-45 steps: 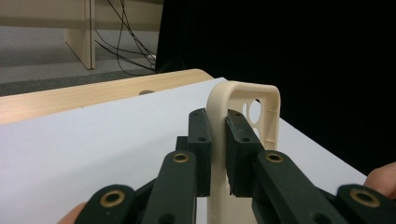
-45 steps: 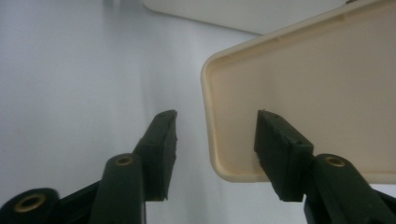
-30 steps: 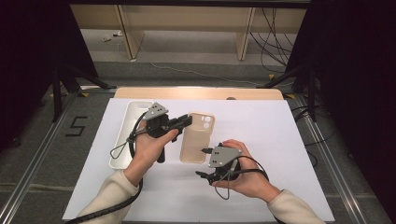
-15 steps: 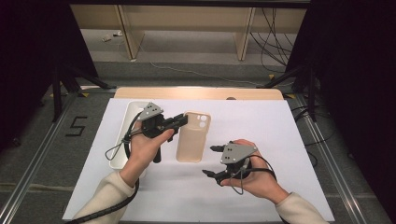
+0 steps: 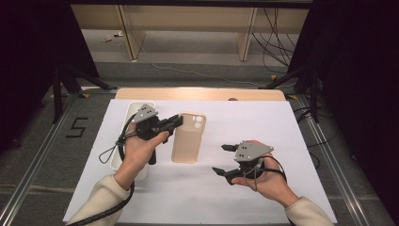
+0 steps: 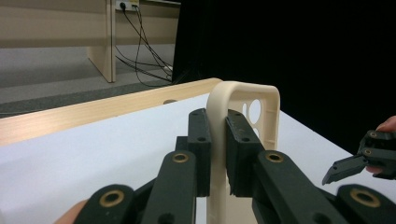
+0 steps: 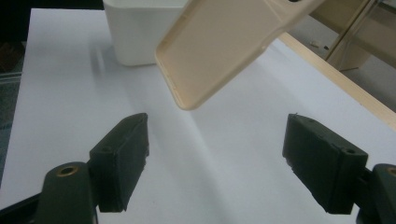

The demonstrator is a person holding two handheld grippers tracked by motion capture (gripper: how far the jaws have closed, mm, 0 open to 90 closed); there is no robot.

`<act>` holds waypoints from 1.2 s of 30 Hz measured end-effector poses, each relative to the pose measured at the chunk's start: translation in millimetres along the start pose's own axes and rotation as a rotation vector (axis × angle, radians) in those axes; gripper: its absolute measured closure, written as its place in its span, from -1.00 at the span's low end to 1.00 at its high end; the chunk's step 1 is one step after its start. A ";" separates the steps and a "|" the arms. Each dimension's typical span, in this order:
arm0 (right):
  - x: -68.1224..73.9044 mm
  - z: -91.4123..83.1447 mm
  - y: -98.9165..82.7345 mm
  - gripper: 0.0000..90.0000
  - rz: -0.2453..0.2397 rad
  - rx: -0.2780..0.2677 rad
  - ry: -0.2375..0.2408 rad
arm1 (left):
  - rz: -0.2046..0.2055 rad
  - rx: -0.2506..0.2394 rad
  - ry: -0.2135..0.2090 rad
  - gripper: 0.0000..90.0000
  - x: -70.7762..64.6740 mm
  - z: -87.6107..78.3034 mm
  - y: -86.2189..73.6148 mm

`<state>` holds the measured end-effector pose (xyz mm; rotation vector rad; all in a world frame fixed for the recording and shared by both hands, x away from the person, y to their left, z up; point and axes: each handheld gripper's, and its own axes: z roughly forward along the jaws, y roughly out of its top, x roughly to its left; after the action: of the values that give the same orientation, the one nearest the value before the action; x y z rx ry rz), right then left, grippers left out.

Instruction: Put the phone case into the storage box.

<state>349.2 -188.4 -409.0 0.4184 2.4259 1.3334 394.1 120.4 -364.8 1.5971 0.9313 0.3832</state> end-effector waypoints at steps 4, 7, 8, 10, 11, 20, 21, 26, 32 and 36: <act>-2.6 -4.4 -2.6 -0.48 0.020 -0.011 -0.009 | 0.002 -0.003 0.004 0.81 1.9 -4.2 -0.2; -5.0 -7.9 -4.5 -0.48 0.028 -0.018 -0.017 | 0.004 -0.008 0.005 0.81 2.6 -6.4 0.3; -5.6 -9.2 -5.2 -0.48 0.030 -0.019 -0.019 | 0.002 -0.009 0.006 0.81 2.7 -7.1 0.5; -7.1 -11.5 -6.8 -0.48 0.040 -0.027 -0.027 | 0.003 -0.011 0.006 0.81 3.3 -8.4 0.9; -7.9 -13.0 -7.8 -0.48 0.044 -0.028 -0.030 | 0.003 -0.011 0.006 0.81 3.3 -8.4 0.9; -14.4 -24.6 -14.7 -0.48 0.082 -0.050 -0.057 | 0.005 -0.023 0.011 0.81 4.5 -14.4 2.6; -15.6 -27.0 -16.6 -0.48 0.087 -0.051 -0.065 | 0.005 -0.022 0.013 0.81 4.9 -15.4 2.5; -17.7 -31.0 -20.3 -0.48 0.096 -0.054 -0.076 | 0.006 -0.021 0.014 0.81 6.0 -17.0 1.5; -21.1 -35.6 -23.6 -0.48 0.106 -0.059 -0.093 | 0.006 -0.024 0.017 0.81 7.5 -19.1 1.9; -22.3 -37.8 -25.4 -0.48 0.115 -0.061 -0.101 | -0.011 -0.017 0.029 0.81 7.1 -22.1 1.9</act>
<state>350.7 -239.1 -408.2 0.6022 2.3036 1.3948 383.9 140.5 -359.0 1.5735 0.9563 0.4065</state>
